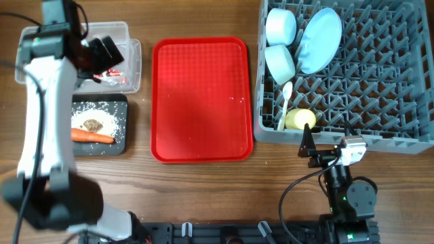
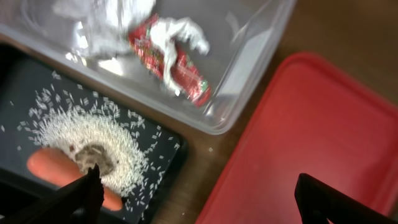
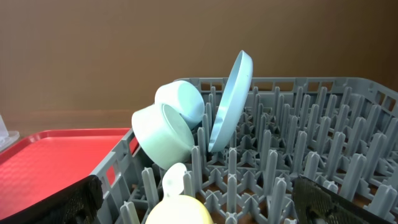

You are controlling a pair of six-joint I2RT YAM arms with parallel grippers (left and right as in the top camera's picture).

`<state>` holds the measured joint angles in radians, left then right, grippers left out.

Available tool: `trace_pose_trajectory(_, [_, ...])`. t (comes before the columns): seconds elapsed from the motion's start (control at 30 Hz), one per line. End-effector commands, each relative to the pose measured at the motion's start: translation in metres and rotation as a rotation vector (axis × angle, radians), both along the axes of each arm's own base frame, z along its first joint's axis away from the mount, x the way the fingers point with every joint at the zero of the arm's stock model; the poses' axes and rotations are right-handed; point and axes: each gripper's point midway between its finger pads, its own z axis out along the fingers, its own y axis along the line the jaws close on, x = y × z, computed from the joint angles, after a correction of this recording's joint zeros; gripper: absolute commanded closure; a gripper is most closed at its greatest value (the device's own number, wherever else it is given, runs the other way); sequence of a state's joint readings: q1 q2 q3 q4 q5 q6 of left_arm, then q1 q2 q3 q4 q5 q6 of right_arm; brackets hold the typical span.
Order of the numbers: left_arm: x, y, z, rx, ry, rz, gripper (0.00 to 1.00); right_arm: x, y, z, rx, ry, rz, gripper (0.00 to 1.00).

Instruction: Sort waste into correct bins and load items into the dishwasher rack

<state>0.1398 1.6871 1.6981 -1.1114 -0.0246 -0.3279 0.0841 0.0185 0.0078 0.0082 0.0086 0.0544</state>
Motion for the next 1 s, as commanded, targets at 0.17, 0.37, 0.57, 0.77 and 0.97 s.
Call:
trace_pose_trajectory(0.17, [-0.064, -0.003, 0.092, 0.09, -0.532, 0.014, 0.0, -0.001, -0.001, 0.002, 0.002, -0.012, -0.006, 0.0])
trace_pose_trajectory(0.37, [-0.12, -0.009, 0.045, 0.114, -0.764, 0.017, 0.0, -0.001, -0.001, 0.002, 0.002, -0.012, -0.006, 0.0])
trace_pose_trajectory(0.57, [-0.142, -0.023, -0.002, 0.112, -0.954, -0.031, 0.0, -0.001, -0.001, 0.002, 0.002, -0.012, -0.006, 0.0])
trace_pose_trajectory(0.77, [-0.152, -0.028, -0.036, 0.122, -1.025, -0.043, 0.0, -0.001, -0.001, 0.002, 0.002, -0.012, -0.006, 0.0])
trace_pose_trajectory(0.97, [-0.156, -0.03, -0.055, 0.127, -1.05, -0.046, 0.0, -0.001, -0.001, 0.002, 0.002, -0.012, -0.006, 0.0])
